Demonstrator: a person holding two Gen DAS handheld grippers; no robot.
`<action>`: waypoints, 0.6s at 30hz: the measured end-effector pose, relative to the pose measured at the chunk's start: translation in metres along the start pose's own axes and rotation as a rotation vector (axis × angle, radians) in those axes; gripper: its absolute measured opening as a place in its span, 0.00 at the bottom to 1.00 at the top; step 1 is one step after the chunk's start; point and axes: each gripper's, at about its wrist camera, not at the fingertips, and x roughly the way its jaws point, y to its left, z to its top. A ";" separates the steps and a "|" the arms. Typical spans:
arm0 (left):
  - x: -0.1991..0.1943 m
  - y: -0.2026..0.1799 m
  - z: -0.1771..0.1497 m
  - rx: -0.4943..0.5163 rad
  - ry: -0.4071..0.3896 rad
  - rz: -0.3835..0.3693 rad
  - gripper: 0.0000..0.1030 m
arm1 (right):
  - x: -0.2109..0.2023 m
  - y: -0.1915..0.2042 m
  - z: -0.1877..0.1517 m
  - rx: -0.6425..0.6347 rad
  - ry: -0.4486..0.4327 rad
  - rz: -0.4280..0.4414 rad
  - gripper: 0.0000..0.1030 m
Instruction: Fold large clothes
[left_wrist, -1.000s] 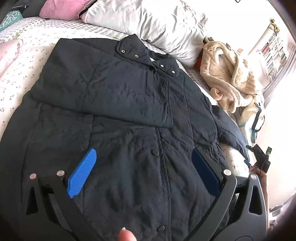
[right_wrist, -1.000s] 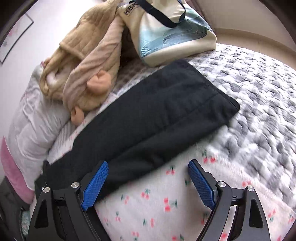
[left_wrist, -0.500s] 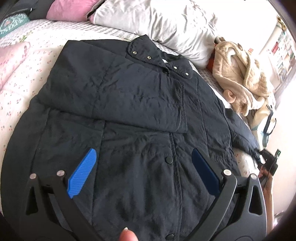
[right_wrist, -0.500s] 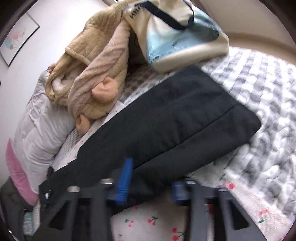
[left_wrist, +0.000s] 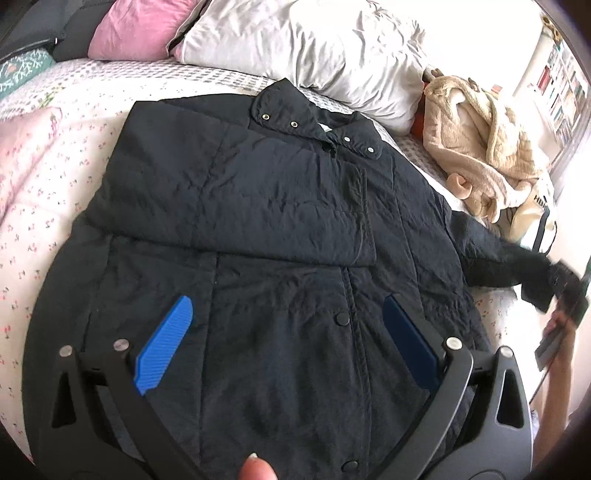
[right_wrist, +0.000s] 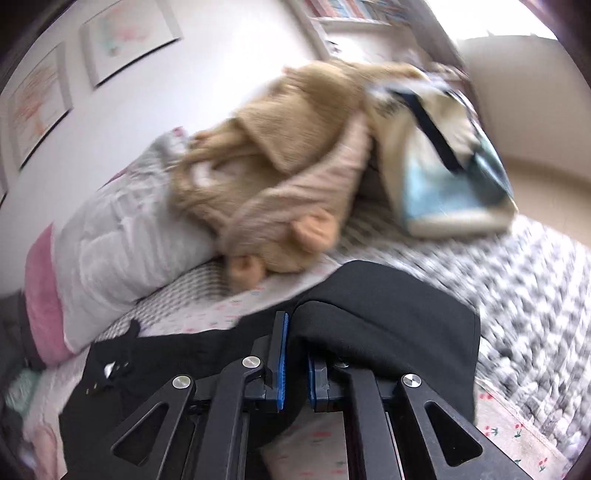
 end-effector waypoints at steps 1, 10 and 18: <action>0.000 0.000 0.000 0.003 0.001 0.001 0.99 | -0.004 0.012 0.000 -0.034 -0.006 0.010 0.08; 0.001 -0.001 0.000 0.010 0.016 -0.001 0.99 | -0.010 0.149 -0.039 -0.419 0.035 0.152 0.08; 0.004 0.002 -0.001 0.018 0.028 0.020 0.99 | 0.043 0.229 -0.147 -0.683 0.343 0.243 0.08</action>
